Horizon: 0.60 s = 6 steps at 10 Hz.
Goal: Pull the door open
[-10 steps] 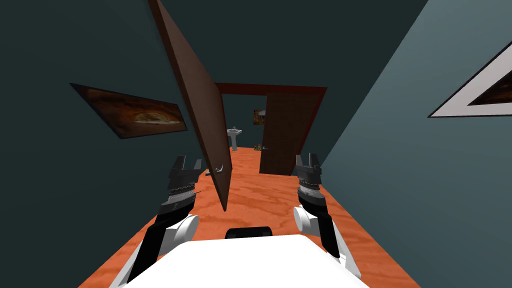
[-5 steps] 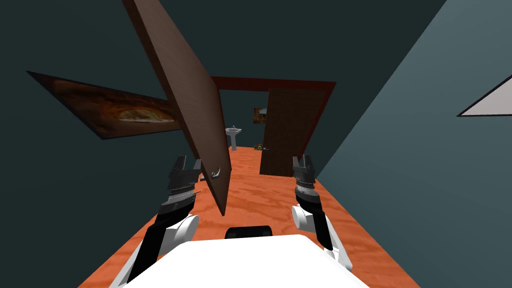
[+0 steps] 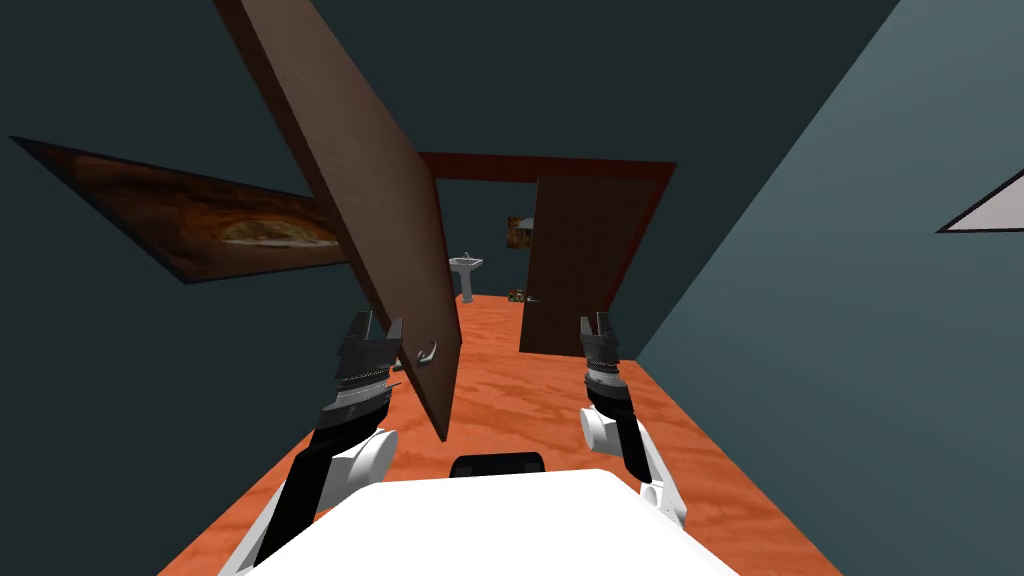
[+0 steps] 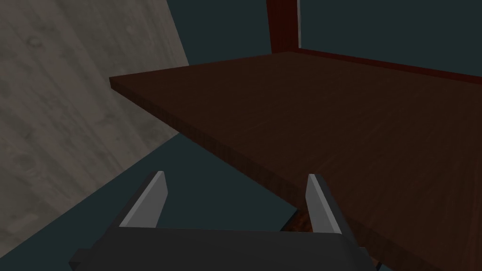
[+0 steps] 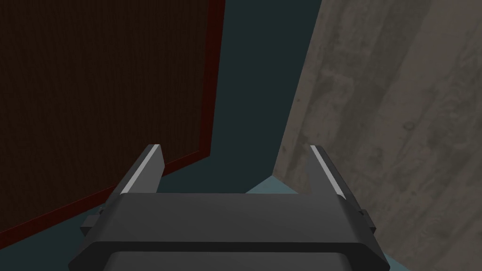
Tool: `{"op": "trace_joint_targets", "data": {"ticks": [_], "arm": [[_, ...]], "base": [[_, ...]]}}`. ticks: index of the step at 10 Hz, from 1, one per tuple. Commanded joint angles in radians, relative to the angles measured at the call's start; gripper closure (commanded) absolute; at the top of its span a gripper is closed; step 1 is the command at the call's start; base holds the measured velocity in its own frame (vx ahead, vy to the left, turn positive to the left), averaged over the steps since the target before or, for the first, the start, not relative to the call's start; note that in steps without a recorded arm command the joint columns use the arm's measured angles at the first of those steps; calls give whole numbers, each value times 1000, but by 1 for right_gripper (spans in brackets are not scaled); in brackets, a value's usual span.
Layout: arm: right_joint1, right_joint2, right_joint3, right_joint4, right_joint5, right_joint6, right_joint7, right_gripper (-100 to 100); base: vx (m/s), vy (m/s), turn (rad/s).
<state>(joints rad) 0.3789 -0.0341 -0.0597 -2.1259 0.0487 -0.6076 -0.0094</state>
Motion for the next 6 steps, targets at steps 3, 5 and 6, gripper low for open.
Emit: {"op": "trace_joint_targets", "data": {"ticks": [3, 5, 6], "arm": [[-30, -12, -12, 87, 8, -14, -12, -100], [-51, -18, -19, 144, 14, -22, -18, -100], [-62, -20, -23, 173, 17, -26, -21, -100]], "base": [[100, -7, -4], [100, 0, -6], [93, -5, -5]]}}
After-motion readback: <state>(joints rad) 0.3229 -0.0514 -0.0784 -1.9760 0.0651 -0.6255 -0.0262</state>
